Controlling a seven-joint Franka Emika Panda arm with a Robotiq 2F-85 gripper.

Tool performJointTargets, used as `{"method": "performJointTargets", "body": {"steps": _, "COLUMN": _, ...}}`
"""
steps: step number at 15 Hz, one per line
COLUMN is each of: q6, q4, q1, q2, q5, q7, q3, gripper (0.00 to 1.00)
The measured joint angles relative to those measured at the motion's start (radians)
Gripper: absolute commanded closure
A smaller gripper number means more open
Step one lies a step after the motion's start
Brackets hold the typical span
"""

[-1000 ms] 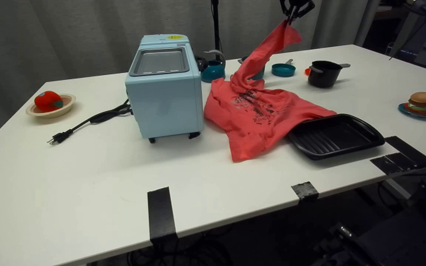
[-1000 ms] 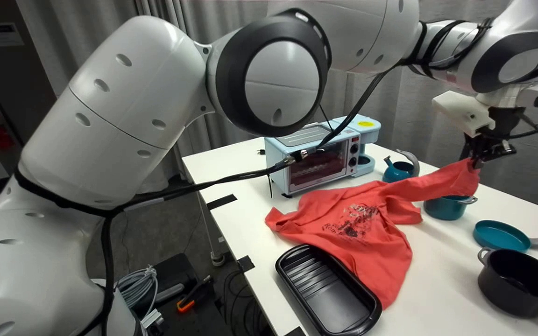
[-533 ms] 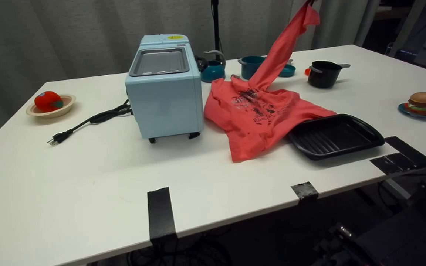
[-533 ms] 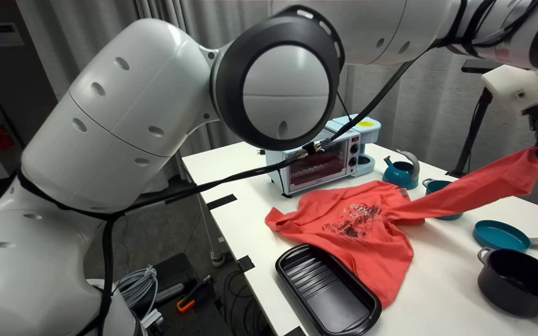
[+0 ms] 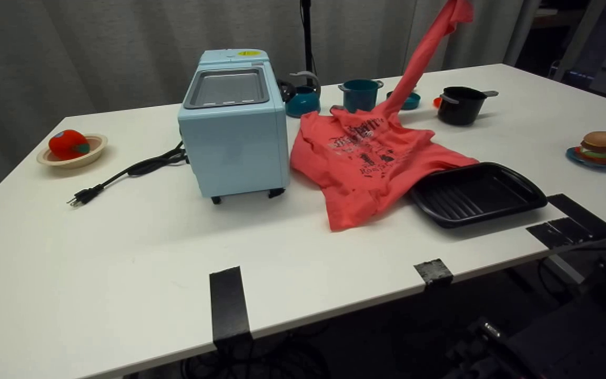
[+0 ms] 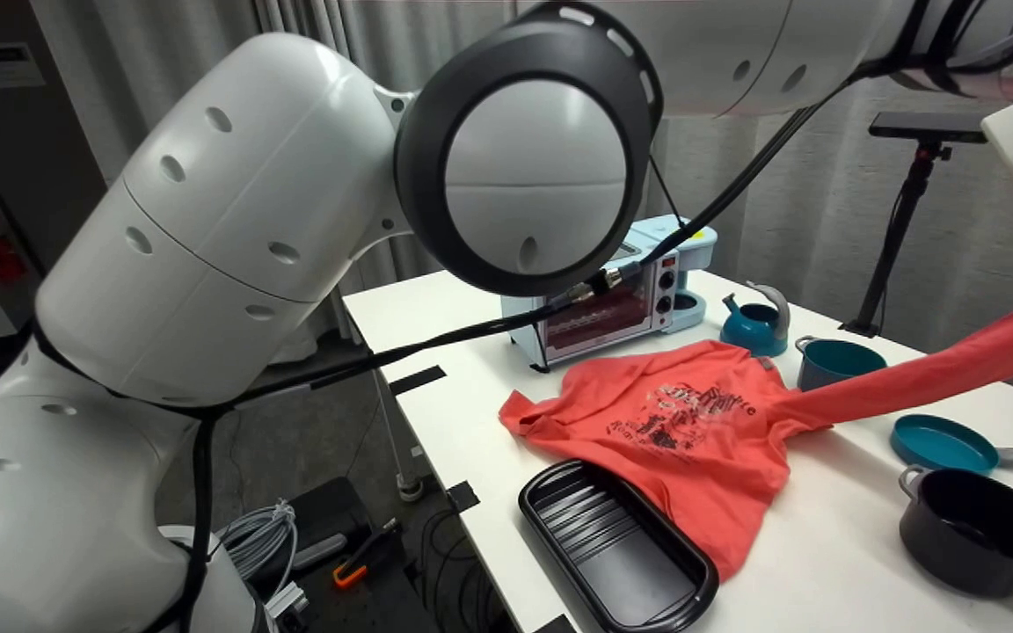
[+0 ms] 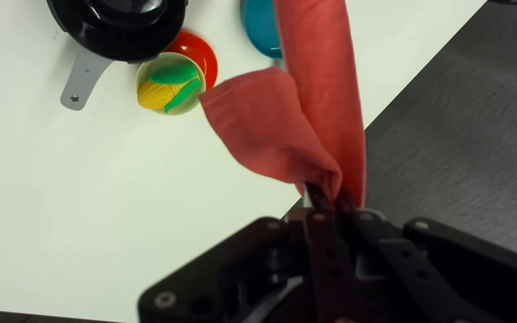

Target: Unfold the sweatshirt on the table

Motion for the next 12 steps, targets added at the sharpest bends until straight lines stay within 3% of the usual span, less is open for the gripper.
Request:
{"method": "performJointTargets", "body": {"steps": 4, "q6": -0.031, "q4": -0.011, "q1": -0.003, "q2": -0.004, "q5": 0.002, "q7": -0.015, "q3": 0.011, "gripper": 0.98}}
{"method": "performJointTargets", "body": {"steps": 8, "q6": -0.159, "q4": -0.083, "q1": 0.009, "q2": -0.034, "q5": 0.003, "q7": -0.113, "q3": 0.056, "gripper": 0.98}}
{"method": "performJointTargets", "body": {"steps": 12, "q6": -0.28, "q4": -0.124, "q1": 0.012, "q2": -0.043, "q5": -0.041, "q7": -0.199, "q3": 0.051, "gripper": 0.98}}
